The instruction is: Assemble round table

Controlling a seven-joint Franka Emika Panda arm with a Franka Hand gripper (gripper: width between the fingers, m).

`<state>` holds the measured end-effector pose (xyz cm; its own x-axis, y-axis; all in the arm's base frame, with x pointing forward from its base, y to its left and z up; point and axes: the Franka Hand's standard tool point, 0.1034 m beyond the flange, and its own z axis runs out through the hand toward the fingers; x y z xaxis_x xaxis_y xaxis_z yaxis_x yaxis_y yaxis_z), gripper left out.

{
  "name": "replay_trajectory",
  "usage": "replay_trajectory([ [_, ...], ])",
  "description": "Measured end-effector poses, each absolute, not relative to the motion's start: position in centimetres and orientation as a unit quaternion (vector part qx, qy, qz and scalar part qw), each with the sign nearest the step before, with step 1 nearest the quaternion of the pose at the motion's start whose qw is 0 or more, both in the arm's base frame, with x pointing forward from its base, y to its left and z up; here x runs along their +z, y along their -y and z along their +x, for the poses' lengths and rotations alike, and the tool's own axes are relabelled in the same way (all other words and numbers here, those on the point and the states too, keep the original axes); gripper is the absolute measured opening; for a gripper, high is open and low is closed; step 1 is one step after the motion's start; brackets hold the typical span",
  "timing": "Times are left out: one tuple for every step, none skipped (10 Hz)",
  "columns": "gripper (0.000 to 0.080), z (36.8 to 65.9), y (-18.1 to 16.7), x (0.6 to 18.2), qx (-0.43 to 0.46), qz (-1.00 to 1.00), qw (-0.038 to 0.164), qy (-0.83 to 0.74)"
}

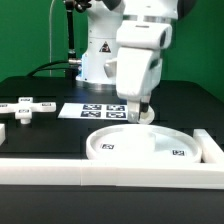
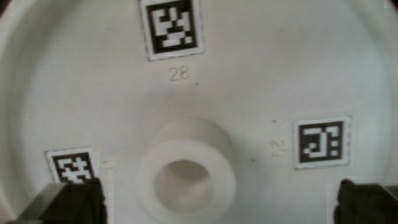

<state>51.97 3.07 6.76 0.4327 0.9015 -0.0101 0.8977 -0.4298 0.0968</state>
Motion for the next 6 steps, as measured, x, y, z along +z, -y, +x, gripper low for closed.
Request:
replay_trajectory([
  [0.0649,50.1,-3.2,6.6,0.016,0.855,0.039,-0.517],
  [0.0649,49.1,-3.3,6.4,0.014,0.855,0.037,-0.517],
  [0.0649,49.3,-3.3,6.4,0.014,0.858,0.037,-0.512],
  [0.0649,49.3,-3.3,6.4,0.014,0.859,0.037,-0.511],
  [0.0649,49.3,-3.3,6.4,0.014,0.86,0.037,-0.509],
  [0.0648,49.3,-3.4,6.3,0.015,0.874,0.035,-0.484],
])
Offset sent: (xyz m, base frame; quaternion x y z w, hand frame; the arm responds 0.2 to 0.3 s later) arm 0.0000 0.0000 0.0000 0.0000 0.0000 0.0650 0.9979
